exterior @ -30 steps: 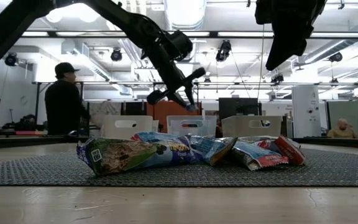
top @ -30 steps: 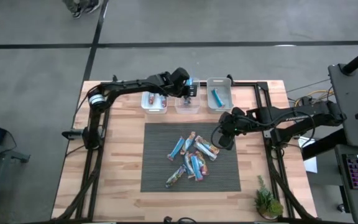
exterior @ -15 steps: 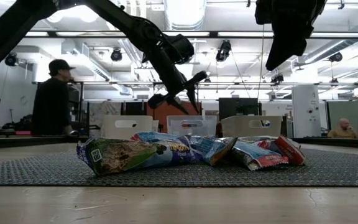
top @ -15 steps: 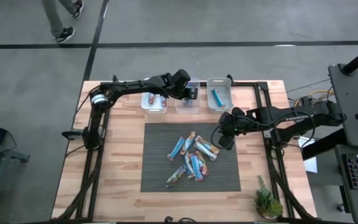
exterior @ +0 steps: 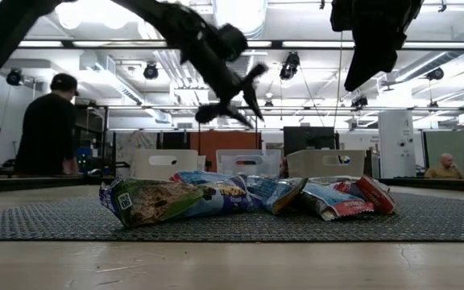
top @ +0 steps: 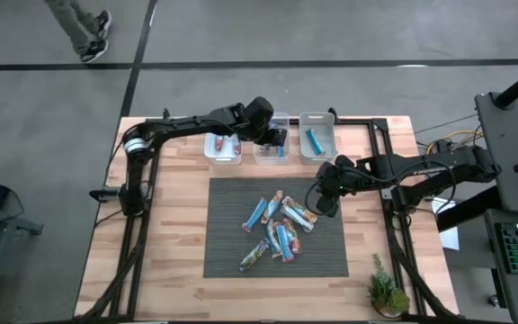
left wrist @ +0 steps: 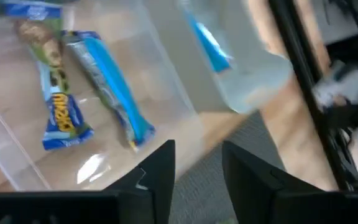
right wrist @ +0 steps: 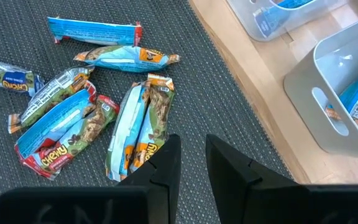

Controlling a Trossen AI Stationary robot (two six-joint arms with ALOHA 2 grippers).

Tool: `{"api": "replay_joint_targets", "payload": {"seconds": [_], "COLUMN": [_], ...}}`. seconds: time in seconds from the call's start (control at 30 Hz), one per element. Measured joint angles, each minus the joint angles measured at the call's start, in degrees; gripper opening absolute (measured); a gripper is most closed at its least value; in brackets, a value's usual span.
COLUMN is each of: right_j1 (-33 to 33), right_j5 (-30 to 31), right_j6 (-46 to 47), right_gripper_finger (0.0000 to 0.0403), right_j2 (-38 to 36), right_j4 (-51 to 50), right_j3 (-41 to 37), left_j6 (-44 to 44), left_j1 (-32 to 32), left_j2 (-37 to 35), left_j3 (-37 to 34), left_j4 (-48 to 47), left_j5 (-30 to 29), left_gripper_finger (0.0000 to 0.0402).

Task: Pick and place Granola Bars by type
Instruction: Put the yellow granola bar into the gray bin

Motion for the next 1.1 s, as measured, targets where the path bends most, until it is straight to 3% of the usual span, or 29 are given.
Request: {"api": "replay_joint_targets", "payload": {"seconds": [0.37,0.57,0.8,1.1], "right_j1": [0.0,0.0,0.0,0.0], "right_j5": [-0.09,-0.09,-0.69,-7.52], "right_j6": [-0.17,-0.17,-0.16,-1.74], "right_gripper_finger": [0.0068,0.0068,0.0068,0.0061], "right_j2": [0.0,0.0,0.0,0.0], "right_j4": [0.17,1.24,2.81,5.01], "right_j3": [0.0,0.0,0.35,0.39], "left_j6": [7.51,13.66,27.21,30.55], "left_j1": [-5.14,-9.11,-16.67,-26.32], "left_j2": [-10.96,-16.14,-22.11,-30.36], "left_j3": [0.02,0.02,-1.63,-13.7], "left_j4": [-1.78,-4.24,-7.14,-4.05], "left_j5": [-0.49,-0.63,-0.67,-3.83], "left_gripper_finger": [0.0005,0.0,0.0,0.0]}}
